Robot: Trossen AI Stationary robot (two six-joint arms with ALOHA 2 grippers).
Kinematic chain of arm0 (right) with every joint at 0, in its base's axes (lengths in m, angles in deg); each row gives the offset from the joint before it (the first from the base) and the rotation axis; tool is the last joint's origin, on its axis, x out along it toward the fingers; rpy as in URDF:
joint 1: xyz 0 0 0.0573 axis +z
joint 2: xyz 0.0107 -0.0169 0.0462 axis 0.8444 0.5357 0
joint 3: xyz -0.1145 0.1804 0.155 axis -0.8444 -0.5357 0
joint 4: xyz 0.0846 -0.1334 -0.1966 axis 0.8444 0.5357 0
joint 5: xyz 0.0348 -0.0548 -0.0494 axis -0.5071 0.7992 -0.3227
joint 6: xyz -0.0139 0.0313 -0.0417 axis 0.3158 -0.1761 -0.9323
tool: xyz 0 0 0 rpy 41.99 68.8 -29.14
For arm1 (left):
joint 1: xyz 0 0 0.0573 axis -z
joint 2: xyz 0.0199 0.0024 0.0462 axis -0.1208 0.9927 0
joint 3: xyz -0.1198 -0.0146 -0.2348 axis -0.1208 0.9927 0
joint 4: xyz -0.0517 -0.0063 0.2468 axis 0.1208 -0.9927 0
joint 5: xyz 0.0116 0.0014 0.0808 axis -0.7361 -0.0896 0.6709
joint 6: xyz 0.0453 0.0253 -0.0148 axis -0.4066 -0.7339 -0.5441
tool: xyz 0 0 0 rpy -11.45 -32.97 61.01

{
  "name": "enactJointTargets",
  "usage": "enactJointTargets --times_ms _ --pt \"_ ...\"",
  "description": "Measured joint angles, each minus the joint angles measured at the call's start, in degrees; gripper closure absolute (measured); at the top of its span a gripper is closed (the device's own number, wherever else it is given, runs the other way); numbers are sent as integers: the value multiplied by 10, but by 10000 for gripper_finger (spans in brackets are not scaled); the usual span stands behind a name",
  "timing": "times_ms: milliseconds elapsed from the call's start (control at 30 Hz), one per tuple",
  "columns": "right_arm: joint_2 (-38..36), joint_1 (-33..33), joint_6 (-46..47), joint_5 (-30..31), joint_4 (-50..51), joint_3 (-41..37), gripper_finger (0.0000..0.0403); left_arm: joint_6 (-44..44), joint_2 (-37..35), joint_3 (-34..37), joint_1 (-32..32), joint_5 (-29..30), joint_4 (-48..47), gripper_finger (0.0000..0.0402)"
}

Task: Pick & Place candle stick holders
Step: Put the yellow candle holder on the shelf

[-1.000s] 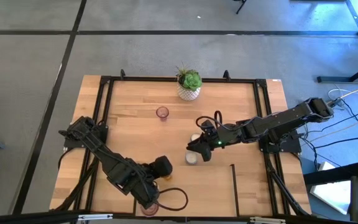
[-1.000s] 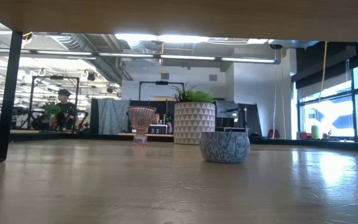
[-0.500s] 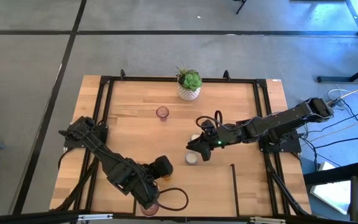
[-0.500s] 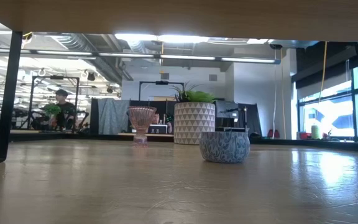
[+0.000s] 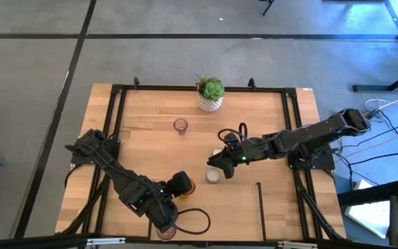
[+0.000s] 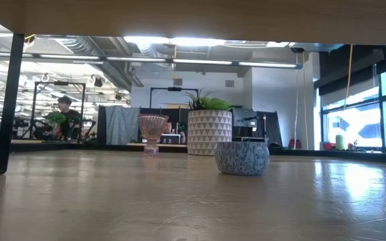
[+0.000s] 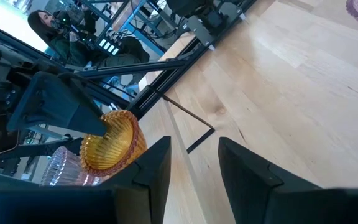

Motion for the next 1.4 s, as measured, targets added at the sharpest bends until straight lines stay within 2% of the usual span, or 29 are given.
enactJointTargets --times_ms 1167,1400 --pt "0 -1 0 5 5 0 265 12 0 0 21 -16 17 304" --pt "0 -1 1 9 4 0 265 25 0 0 30 -2 7 304"
